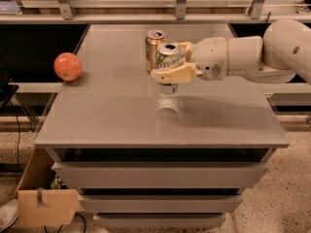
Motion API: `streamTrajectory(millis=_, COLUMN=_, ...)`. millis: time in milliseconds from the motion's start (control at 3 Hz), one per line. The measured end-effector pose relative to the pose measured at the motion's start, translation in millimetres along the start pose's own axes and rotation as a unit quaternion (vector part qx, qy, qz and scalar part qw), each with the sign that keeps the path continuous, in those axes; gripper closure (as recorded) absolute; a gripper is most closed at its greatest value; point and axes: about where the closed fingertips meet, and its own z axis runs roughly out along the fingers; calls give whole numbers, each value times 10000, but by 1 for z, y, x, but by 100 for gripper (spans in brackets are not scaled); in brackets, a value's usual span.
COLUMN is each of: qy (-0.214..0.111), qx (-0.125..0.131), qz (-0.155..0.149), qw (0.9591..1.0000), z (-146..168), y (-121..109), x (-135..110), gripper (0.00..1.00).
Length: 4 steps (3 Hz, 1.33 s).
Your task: Move 7up can near apple
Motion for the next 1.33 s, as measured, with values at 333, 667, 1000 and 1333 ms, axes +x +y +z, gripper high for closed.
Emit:
streamTrajectory(millis=333, qy=-3, qx=-3, qz=-1, qw=10000, z=0, y=0, x=0, gripper=100)
streamTrajectory(millis=667, qy=-185, qx=-369, qz=-43, qw=9991, z=28, y=-8, x=1, gripper=100)
streamTrajectory(millis=1000, qy=-399, qx=-792, qz=-108, qw=9960, z=69, y=-18, x=3, gripper=100)
streamTrajectory(millis=1333, qy=-398, qx=-1027, qz=-244, qw=9936, z=104, y=-25, x=-1, gripper=100)
